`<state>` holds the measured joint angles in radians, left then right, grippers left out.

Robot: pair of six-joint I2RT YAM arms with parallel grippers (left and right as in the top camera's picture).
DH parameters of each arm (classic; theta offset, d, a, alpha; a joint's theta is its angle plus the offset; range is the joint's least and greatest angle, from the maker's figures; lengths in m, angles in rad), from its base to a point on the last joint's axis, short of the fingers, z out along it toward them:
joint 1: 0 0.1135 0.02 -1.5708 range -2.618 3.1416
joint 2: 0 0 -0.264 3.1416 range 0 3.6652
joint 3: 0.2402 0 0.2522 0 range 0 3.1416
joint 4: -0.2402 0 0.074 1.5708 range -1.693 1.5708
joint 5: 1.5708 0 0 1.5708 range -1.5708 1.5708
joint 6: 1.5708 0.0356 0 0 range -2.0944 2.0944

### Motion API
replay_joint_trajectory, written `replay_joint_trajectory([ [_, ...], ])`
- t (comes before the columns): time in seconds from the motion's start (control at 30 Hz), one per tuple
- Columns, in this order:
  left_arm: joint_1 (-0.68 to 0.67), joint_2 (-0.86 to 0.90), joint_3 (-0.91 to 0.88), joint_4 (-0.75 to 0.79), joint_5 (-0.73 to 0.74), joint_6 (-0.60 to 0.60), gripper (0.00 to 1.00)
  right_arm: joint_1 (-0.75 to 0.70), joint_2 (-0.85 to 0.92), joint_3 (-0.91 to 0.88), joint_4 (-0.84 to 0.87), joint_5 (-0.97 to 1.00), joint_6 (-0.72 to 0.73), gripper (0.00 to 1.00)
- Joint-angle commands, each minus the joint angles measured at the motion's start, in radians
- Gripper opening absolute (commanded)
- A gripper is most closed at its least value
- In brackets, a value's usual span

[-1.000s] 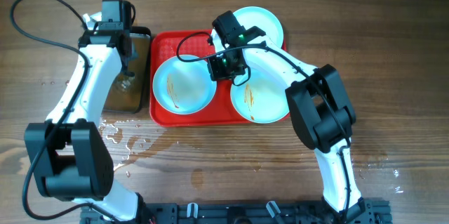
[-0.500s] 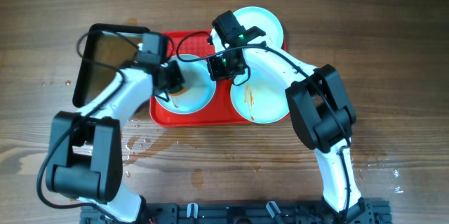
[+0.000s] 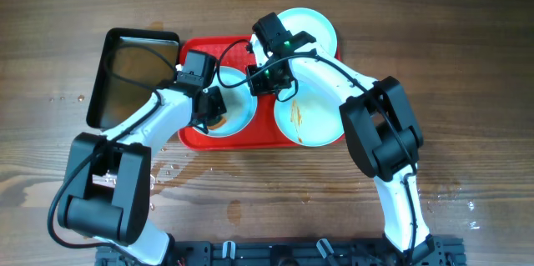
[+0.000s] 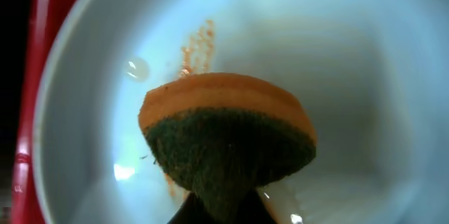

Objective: Clean dirty plates on tray and stack at the side
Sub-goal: 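Scrub the held plate with the sponge in the left gripper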

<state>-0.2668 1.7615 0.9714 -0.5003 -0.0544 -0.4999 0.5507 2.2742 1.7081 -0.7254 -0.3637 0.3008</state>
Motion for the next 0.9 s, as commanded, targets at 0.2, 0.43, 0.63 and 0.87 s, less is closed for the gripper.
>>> replay_joint_trajectory([
  [0.2,-0.003,0.074,-0.02,0.187,-0.25,-0.003,0.04,-0.021,0.026,0.0,0.017,-0.124,-0.013,0.04],
  [0.43,-0.003,0.145,-0.02,0.144,-0.145,-0.002,0.04,-0.079,0.026,-0.03,0.034,-0.257,-0.04,0.04],
  [0.63,-0.003,0.147,-0.02,0.082,0.391,0.196,0.04,-0.091,0.026,-0.035,0.034,-0.298,-0.066,0.04],
  [0.87,0.021,0.147,-0.019,0.085,0.426,0.212,0.04,-0.09,0.026,-0.035,0.03,-0.325,-0.085,0.04],
])
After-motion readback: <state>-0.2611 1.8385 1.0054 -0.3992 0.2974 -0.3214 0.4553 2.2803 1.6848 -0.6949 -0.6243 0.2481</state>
